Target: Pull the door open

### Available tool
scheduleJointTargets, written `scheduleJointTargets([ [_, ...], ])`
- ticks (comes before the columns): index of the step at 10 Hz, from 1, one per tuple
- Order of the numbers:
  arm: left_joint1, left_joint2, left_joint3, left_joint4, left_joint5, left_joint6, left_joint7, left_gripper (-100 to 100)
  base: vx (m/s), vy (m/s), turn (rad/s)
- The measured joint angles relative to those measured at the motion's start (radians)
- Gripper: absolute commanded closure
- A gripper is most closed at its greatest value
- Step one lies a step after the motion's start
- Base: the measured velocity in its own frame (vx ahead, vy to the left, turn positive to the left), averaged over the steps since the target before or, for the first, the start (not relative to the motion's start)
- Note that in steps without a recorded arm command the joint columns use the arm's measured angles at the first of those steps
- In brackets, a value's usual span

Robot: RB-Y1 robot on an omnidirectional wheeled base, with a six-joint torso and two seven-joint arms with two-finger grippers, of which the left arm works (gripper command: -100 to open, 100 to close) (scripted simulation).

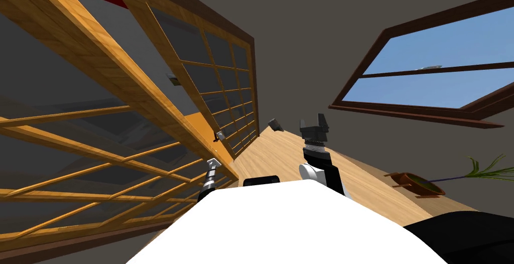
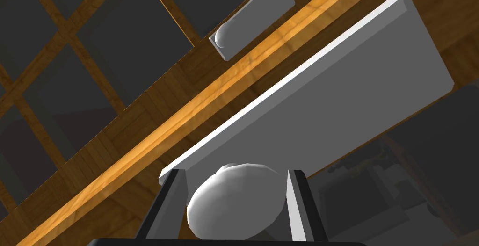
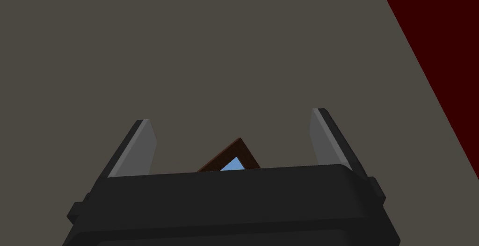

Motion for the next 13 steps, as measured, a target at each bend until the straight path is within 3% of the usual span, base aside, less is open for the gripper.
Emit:
scheduleJointTargets([
  [13, 0.000, 0.024, -0.011, 0.019, 0.092, -0.013, 0.294, 100, -0.042, 0.005, -0.072],
])
